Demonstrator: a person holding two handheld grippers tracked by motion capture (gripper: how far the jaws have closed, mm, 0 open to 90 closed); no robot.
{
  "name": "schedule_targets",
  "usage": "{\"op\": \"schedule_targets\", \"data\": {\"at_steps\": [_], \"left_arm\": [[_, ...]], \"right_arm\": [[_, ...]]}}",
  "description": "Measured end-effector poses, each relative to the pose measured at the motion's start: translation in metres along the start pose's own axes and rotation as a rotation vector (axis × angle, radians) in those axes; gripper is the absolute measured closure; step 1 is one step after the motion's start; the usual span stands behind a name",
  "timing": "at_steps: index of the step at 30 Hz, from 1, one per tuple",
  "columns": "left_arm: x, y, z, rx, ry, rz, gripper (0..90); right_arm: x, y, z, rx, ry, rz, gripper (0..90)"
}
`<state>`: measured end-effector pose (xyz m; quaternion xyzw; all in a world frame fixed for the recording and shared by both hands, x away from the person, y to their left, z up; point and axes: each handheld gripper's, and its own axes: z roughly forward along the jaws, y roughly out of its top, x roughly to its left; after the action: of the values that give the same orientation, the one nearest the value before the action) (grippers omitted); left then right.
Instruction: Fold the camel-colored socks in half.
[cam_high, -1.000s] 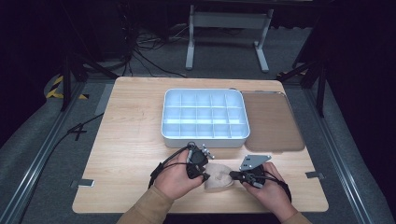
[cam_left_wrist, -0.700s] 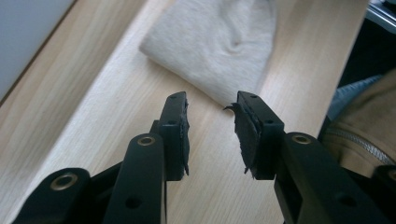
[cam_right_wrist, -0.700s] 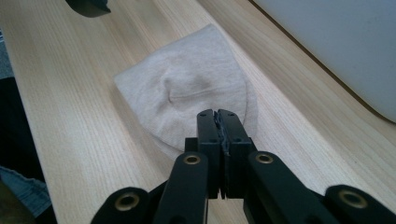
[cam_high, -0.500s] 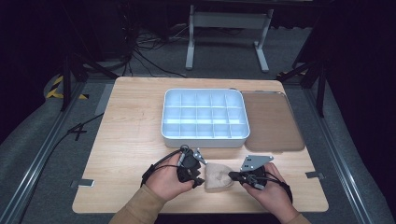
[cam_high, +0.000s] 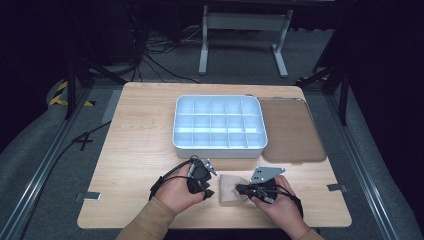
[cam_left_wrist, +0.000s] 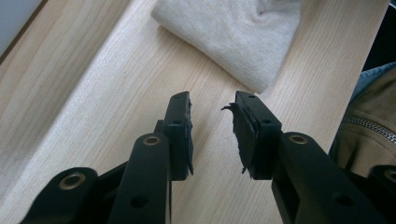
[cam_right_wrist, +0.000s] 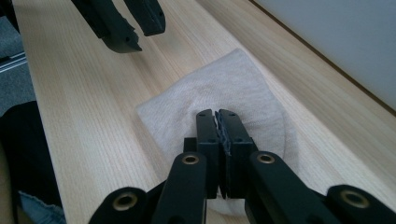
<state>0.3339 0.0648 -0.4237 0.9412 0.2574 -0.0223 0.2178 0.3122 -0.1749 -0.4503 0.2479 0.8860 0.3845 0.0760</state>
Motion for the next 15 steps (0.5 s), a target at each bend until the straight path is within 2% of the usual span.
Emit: {"op": "schedule_targets", "data": {"at_steps": [3, 8, 15], "left_arm": [[0.000, 0.000, 0.002, 0.011, -0.008, -0.007, 68.3], [0.001, 0.001, 0.006, 0.014, -0.015, -0.010, 69.6], [0.001, 0.003, 0.011, 0.008, 0.001, -0.001, 72.3]], "right_arm": [[-0.001, -0.001, 0.004, 0.006, 0.000, 0.005, 88.5], [-0.005, -0.007, 0.013, 0.049, 0.005, 0.008, 88.3], [-0.007, -0.008, 0.014, 0.047, 0.023, 0.009, 88.9]]}}
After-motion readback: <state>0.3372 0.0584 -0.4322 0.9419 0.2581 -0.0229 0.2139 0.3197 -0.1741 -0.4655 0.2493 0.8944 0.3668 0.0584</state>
